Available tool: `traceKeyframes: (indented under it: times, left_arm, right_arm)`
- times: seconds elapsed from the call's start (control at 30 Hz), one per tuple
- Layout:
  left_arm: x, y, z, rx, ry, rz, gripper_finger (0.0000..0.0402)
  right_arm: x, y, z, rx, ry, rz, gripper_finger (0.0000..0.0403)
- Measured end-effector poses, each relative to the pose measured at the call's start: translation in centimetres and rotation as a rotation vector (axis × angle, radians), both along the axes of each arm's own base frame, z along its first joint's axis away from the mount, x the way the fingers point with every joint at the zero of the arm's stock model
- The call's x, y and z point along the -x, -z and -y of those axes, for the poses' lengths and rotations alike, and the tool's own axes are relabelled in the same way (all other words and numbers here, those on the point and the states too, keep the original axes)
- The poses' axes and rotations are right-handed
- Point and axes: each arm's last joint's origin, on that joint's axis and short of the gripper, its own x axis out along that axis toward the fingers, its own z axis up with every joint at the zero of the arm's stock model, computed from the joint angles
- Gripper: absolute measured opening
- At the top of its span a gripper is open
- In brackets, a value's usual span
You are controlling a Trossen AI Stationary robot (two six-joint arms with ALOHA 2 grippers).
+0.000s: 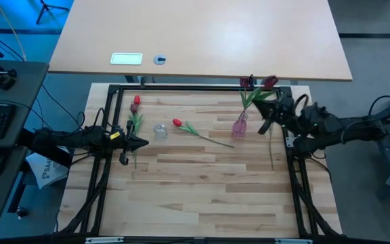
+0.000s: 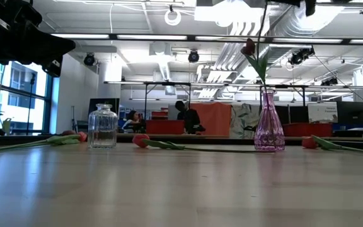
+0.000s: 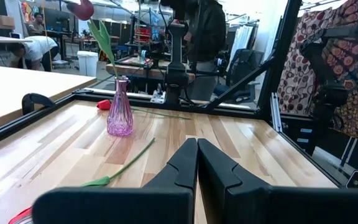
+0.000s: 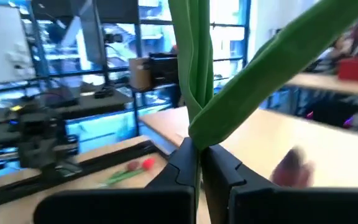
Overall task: Sort flowers into vase by color
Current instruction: Put the right dark red tulip into the purple vase
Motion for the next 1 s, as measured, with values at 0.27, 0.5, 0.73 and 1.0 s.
traceKeyframes:
  times: [0.27,0.5,0.73,1.0]
  left_arm:
    - [0.0,0.0,0.0,0.000,0.000,0.000,0.0000]
    - [0.0,0.0,0.0,0.000,0.000,0.000,0.0000]
    - [0.0,0.0,0.0,0.000,0.000,0.000,0.0000]
    - [0.0,0.0,0.0,0.000,0.000,0.001,0.0000]
  right_arm:
    - [1.5,-1.7,0.6,-0.003,0.199,-0.138,0.0000]
    - [0.0,1.3,0.9,-0.063,0.220,-0.140,0.0000]
    - [-1.4,1.9,1.4,-0.024,0.263,-0.153,0.0000]
    - [-2.4,2.3,1.9,-0.028,0.274,-0.173,0.0000]
